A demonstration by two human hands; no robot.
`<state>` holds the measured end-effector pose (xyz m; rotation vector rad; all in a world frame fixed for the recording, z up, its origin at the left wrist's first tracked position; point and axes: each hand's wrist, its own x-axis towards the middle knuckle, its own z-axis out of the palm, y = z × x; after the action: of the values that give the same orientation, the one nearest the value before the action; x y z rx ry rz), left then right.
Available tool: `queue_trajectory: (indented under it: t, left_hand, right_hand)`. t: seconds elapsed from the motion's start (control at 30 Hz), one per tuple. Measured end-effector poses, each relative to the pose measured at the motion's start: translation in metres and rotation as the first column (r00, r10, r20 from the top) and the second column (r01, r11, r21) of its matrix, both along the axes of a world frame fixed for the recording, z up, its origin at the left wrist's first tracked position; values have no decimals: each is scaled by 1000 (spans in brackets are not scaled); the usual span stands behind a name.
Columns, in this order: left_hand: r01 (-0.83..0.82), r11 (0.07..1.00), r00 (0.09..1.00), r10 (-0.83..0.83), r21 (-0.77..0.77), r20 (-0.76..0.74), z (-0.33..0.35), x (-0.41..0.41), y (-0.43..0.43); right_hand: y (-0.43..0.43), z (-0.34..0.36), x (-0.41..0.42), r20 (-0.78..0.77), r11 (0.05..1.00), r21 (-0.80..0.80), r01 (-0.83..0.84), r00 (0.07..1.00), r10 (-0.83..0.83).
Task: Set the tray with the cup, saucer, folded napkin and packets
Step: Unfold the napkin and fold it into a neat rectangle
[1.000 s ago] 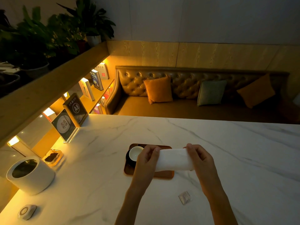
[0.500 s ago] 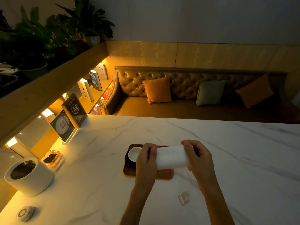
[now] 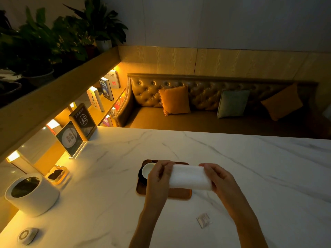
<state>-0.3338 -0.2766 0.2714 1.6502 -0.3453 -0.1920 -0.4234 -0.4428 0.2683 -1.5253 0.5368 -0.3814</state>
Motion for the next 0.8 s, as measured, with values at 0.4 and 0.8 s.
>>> queue_trajectory:
  t: [0.4,0.8]
  left_hand:
    - [96,994,966,-107,-55,-236,-15,14,18]
    - [114,984,873,-34,135,-487,-110,31,17]
  right_hand:
    - [-4,-14,0,-29,991,130,-2,1000,6]
    - [-10,-92,16,-385,961,277,14,918,97]
